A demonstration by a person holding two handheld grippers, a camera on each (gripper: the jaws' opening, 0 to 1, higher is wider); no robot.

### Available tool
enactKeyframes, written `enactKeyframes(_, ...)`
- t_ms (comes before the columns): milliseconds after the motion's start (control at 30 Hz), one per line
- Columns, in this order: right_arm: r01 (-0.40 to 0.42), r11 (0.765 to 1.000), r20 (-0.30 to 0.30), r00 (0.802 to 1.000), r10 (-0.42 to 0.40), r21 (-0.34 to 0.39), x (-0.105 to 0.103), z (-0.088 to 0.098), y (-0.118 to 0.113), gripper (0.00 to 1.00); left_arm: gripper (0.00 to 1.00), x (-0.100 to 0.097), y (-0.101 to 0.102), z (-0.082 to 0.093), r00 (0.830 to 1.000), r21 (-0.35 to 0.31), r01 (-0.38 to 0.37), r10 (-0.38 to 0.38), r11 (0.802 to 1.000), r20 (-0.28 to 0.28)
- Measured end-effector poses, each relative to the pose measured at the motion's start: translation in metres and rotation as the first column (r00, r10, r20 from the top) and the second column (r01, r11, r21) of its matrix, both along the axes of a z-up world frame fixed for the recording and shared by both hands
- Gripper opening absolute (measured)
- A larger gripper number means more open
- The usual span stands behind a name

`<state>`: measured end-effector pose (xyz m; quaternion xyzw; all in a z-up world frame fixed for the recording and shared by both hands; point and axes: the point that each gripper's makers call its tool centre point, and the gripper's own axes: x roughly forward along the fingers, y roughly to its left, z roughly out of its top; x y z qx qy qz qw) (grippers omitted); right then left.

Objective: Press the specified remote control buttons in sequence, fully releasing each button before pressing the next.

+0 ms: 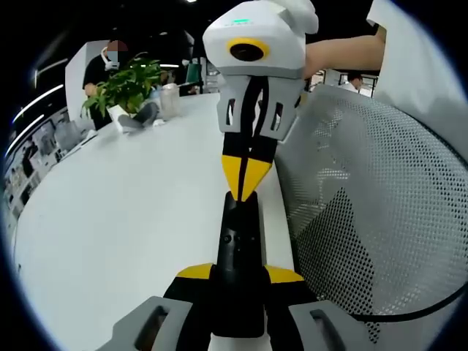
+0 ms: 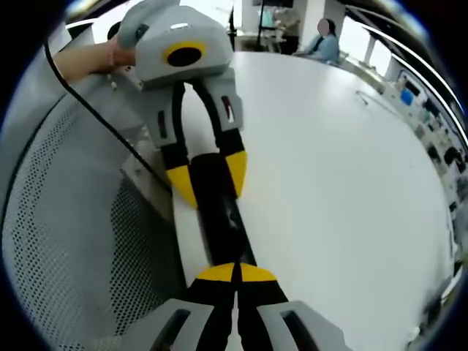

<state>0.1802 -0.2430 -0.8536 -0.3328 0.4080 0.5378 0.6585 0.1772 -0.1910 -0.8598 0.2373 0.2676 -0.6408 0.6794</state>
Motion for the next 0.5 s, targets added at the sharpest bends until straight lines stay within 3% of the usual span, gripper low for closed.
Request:
enactKeyframes(300,-0.021,1.000,0.011,1.000,0.021,0.021,0.0003,0.0003,-0.0012,0.00,0.25,0.0006,-0.0001,-0.0001,1.000,-0.002,-0.004,0.004,1.000,0.000)
enactKeyframes(500,0.023,0.998,-0.013,1.000,-0.023,0.052,0.0008,0.0016,0.0002,0.00,0.25,0.0006,-0.0003,0.0002,1.000,-0.003,-0.008,0.008,1.000,0.002)
